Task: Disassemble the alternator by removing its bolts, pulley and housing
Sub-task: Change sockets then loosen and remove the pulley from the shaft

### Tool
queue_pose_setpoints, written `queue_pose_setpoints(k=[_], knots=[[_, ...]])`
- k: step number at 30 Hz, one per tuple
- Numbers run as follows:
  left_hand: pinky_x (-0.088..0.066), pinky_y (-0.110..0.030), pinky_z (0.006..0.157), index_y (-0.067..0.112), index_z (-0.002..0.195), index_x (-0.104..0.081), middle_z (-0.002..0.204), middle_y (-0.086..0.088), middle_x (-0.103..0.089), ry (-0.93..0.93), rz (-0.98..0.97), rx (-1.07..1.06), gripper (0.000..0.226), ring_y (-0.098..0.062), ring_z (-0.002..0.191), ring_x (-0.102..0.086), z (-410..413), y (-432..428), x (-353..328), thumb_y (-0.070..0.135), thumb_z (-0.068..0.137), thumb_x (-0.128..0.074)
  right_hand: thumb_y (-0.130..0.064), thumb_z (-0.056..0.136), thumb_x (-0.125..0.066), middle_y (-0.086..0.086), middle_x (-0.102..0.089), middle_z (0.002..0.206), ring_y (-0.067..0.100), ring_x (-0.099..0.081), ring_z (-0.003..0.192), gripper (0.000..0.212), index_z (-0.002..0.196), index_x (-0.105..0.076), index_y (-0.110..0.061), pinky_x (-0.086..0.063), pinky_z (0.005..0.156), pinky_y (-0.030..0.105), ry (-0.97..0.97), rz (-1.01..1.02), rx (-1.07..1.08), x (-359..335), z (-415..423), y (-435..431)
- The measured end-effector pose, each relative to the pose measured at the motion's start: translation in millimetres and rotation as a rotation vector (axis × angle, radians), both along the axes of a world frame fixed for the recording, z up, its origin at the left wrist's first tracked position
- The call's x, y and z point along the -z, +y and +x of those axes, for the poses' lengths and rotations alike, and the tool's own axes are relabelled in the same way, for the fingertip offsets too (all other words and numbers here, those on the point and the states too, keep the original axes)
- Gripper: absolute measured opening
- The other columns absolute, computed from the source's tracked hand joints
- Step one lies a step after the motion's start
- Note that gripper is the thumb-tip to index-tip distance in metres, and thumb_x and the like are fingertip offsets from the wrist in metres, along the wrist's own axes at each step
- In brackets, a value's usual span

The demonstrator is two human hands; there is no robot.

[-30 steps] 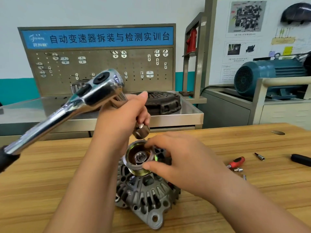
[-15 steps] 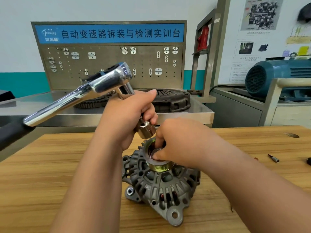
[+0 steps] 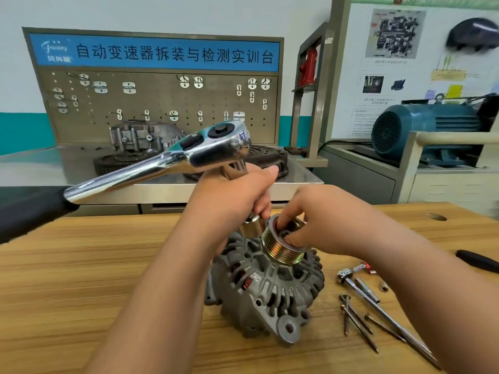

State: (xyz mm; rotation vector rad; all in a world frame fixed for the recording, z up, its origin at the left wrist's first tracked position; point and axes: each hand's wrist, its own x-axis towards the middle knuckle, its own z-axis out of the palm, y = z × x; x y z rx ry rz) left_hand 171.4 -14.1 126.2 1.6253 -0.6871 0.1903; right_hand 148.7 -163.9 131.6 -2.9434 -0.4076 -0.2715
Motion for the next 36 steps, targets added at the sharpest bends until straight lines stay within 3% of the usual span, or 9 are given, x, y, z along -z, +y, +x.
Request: queue_pose_setpoints(k=[4, 9, 12, 20, 25, 30, 33, 35, 36], knots=[[-0.044, -0.042, 0.082, 0.025, 0.032, -0.043, 0.038, 0.007, -0.046, -0.018, 0.021, -0.043, 0.057, -0.02, 0.054, -0.053, -2, -8, 2, 0.031, 0.087, -0.053, -0.022, 0.087, -0.066, -0.023, -0.047, 0.077, 0.0, -0.049, 0.069, 0.026, 0.103, -0.072, -0.041, -0.033, 0.055, 0.012, 0.031, 0.029, -0.029, 0, 5, -6], [-0.044, -0.04, 0.074, 0.023, 0.032, -0.042, 0.038, 0.007, -0.046, 0.001, -0.048, -0.049, 0.056, -0.021, 0.055, -0.053, -4, -16, 4, 0.033, 0.086, -0.055, -0.018, 0.084, -0.071, -0.017, -0.067, 0.084, 0.002, -0.061, 0.078, 0.039, 0.065, -0.065, -0.052, -0.049, 0.072, 0.016, 0.137, 0.356, -0.09, 7, 4, -17], [-0.046, -0.041, 0.073, 0.024, 0.032, -0.042, 0.038, 0.007, -0.045, 0.006, -0.058, -0.02, 0.058, -0.02, 0.052, -0.052, -3, -23, 5, 0.032, 0.088, -0.055, -0.014, 0.089, -0.066, -0.007, -0.072, 0.083, 0.013, -0.069, 0.082, 0.026, 0.078, -0.074, -0.036, -0.06, 0.074, 0.034, 0.069, 0.709, -0.058, 13, -1, -25], [-0.043, -0.031, 0.061, 0.025, 0.042, -0.048, 0.038, 0.005, -0.042, -0.006, 0.057, 0.059, 0.056, -0.019, 0.045, -0.05, 7, -26, 10, 0.027, 0.098, -0.052, -0.014, 0.094, -0.055, -0.001, -0.072, 0.092, 0.015, -0.07, 0.087, 0.017, 0.099, -0.07, -0.021, -0.061, 0.073, 0.034, -0.138, 1.102, -0.111, -2, -16, -26], [-0.041, -0.023, 0.048, 0.026, 0.045, -0.052, 0.038, 0.003, -0.038, 0.039, 0.006, 0.152, 0.041, -0.019, 0.038, -0.042, 9, -9, 10, 0.033, 0.086, -0.055, -0.036, 0.093, -0.058, -0.009, -0.071, 0.096, 0.006, -0.068, 0.089, 0.015, 0.104, -0.066, -0.03, -0.059, 0.077, 0.033, -0.227, 1.051, -0.258, -24, -29, 0], [-0.041, -0.025, 0.047, 0.023, 0.043, -0.043, 0.035, 0.0, -0.031, 0.102, -0.038, 0.204, 0.037, -0.02, 0.036, -0.035, 11, 9, 10, 0.021, 0.078, -0.055, -0.06, 0.083, -0.06, -0.024, -0.057, 0.114, -0.004, -0.057, 0.105, 0.052, 0.13, -0.054, -0.036, -0.048, 0.09, 0.025, -0.206, 0.64, -0.288, -60, -24, 39], [-0.039, -0.026, 0.049, 0.018, 0.047, -0.042, 0.036, -0.002, -0.03, 0.078, -0.023, 0.245, 0.035, -0.019, 0.037, -0.033, 13, 17, 12, 0.015, 0.08, -0.054, -0.057, 0.085, -0.061, -0.018, -0.053, 0.12, 0.001, -0.052, 0.108, 0.062, 0.139, -0.05, -0.028, -0.037, 0.076, 0.007, -0.125, 0.415, -0.263, -71, -12, 63], [-0.039, -0.027, 0.051, 0.012, 0.055, -0.041, 0.037, -0.001, -0.032, 0.049, -0.004, 0.3, 0.032, -0.019, 0.037, -0.035, 14, 21, 13, 0.016, 0.084, -0.053, -0.054, 0.086, -0.062, -0.01, -0.064, 0.12, 0.003, -0.058, 0.092, 0.052, 0.127, -0.062, -0.022, -0.039, 0.066, 0.009, -0.089, 0.348, -0.243, -77, -6, 74], [-0.039, -0.027, 0.052, 0.01, 0.059, -0.043, 0.037, 0.001, -0.035, 0.043, 0.009, 0.328, 0.029, -0.019, 0.037, -0.036, 15, 23, 13, 0.016, 0.085, -0.053, -0.051, 0.086, -0.063, -0.004, -0.07, 0.106, 0.006, -0.059, 0.077, 0.044, 0.113, -0.069, -0.017, -0.043, 0.062, 0.015, -0.063, 0.337, -0.239, -81, -5, 79]])
